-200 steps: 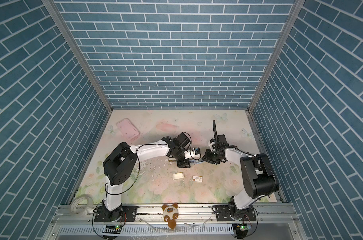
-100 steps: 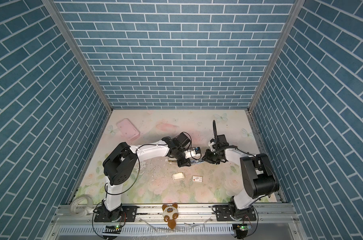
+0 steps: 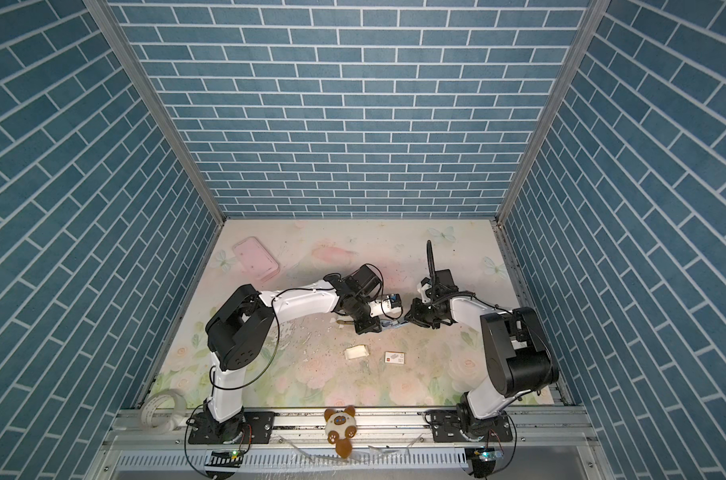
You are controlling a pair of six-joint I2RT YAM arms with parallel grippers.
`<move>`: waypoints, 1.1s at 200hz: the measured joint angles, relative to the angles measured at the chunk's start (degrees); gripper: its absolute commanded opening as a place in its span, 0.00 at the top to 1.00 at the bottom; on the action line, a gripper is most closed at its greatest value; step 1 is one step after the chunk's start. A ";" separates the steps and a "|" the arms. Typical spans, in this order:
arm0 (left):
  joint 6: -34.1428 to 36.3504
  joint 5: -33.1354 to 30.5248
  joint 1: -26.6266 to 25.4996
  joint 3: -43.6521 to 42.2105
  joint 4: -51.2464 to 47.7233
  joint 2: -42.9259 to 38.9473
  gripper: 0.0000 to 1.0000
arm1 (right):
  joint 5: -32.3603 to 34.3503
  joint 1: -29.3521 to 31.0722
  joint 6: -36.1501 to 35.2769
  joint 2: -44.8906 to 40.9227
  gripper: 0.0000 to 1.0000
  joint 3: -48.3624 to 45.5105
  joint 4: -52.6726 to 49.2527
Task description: Load the staples into the stapler
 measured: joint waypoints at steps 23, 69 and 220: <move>-0.48 0.52 0.00 0.85 -0.35 0.00 0.74 | -0.02 0.00 0.42 -0.28 0.84 -0.46 0.63; -1.38 1.53 -0.09 3.21 -0.04 0.07 0.74 | -0.37 0.02 1.46 -0.55 0.84 -1.14 1.57; -2.54 1.25 -0.98 7.21 0.15 3.13 0.71 | -3.85 0.31 4.07 -0.94 0.84 -3.19 3.85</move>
